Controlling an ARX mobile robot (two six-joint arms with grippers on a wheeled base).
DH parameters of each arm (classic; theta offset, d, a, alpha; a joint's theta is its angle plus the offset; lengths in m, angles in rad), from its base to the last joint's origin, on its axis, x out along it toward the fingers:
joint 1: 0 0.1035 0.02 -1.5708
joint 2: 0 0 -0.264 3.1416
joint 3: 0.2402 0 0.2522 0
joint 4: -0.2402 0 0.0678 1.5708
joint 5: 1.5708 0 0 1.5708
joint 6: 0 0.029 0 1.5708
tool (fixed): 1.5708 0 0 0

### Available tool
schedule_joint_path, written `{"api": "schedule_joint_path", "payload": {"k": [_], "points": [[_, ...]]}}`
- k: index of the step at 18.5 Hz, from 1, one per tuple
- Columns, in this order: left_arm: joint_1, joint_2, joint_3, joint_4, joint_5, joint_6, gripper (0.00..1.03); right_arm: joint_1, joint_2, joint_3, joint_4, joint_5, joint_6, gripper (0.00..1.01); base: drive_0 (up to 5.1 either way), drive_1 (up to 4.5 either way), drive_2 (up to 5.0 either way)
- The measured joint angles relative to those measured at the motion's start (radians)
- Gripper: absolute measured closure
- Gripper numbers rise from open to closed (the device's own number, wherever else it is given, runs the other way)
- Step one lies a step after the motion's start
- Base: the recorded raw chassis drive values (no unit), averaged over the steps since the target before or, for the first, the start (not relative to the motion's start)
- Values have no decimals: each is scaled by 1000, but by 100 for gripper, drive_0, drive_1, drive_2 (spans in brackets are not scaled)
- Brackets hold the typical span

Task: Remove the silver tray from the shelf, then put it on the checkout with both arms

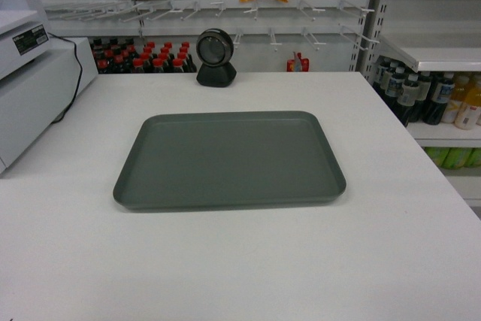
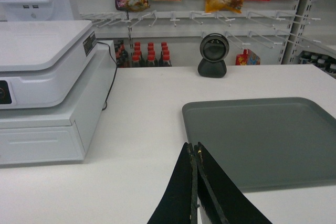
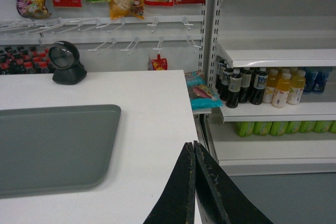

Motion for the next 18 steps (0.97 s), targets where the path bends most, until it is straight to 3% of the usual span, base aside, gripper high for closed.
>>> {"api": "schedule_joint_path", "payload": {"k": [12, 18], "points": [[0, -561, -71, -474, 0, 0, 102, 0, -574, -89, -472, 0, 0, 99, 0, 0, 0], [0, -722, -71, -626, 0, 0, 102, 0, -747, -89, -637, 0, 0, 99, 0, 0, 0]]}}
